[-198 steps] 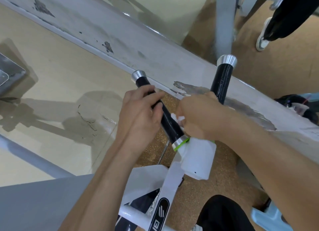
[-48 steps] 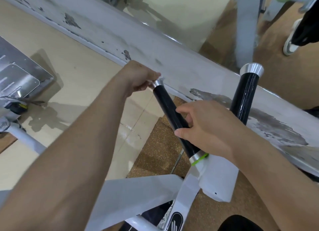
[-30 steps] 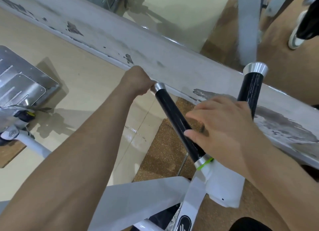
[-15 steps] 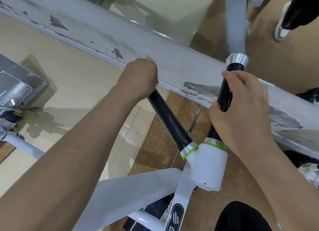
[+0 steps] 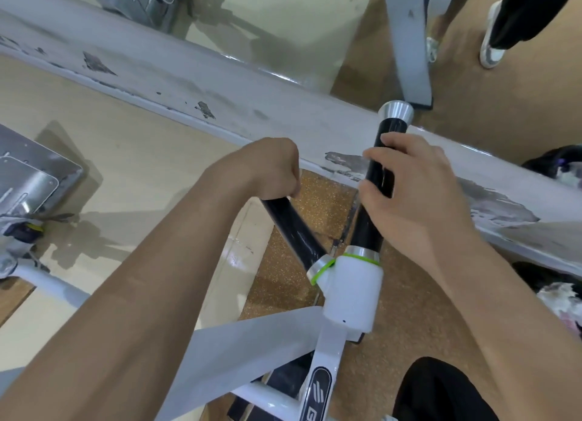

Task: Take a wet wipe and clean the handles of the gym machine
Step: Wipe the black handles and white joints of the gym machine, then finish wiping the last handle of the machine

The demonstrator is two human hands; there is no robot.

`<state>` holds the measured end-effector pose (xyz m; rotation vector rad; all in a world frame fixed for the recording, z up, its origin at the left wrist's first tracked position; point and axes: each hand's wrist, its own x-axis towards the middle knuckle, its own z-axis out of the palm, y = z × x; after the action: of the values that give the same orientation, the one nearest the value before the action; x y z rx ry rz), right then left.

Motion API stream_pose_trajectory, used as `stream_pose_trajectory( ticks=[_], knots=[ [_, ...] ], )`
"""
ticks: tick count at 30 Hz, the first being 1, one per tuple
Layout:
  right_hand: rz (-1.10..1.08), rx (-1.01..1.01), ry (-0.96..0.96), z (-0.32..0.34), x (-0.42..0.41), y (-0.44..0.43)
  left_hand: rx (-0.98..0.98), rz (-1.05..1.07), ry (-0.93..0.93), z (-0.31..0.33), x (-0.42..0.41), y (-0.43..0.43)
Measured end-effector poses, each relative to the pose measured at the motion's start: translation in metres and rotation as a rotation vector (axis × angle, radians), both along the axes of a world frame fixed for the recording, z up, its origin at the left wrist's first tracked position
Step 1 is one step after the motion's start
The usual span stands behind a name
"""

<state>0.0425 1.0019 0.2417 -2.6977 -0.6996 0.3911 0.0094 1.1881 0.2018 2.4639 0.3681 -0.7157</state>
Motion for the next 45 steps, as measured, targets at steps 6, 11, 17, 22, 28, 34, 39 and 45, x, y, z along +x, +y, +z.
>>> stream_pose_trajectory(
  ticks=[6, 11, 17, 22, 28, 34, 39, 45],
  knots=[
    [-0.277, 0.450, 0.548, 0.035, 0.016, -0.023, -0.875, 0.505, -0.213, 0.033, -0.043, -0.006],
    [-0.229, 0.725, 0.973, 0.052, -0.010, -0.033, -1.229, 0.724, -0.338, 0.052, -0.065, -0.038],
    [-0.413, 0.910, 0.969, 0.055, -0.044, -0.044, -1.253, 0.935, -0.511, 0.074, -0.077, -0.095],
    [-0.565, 0.970, 1.111, 0.070, -0.067, -0.084, -0.882, 0.917, -0.579, 0.093, -0.095, -0.151],
    [-0.638, 1.012, 1.093, 0.086, -0.091, -0.155, -0.536, 0.620, -0.640, 0.110, -0.120, -0.230],
    [-0.639, 1.118, 1.021, 0.101, -0.113, -0.249, -0.385, 0.441, -0.732, 0.133, -0.144, -0.317],
    [-0.563, 1.103, 1.002, 0.104, -0.132, -0.344, -0.347, 0.442, -0.639, 0.148, -0.168, -0.413],
    [-0.519, 1.019, 1.094, 0.117, -0.157, -0.460, -0.458, 0.614, -0.504, 0.151, -0.193, -0.531]
  ],
)
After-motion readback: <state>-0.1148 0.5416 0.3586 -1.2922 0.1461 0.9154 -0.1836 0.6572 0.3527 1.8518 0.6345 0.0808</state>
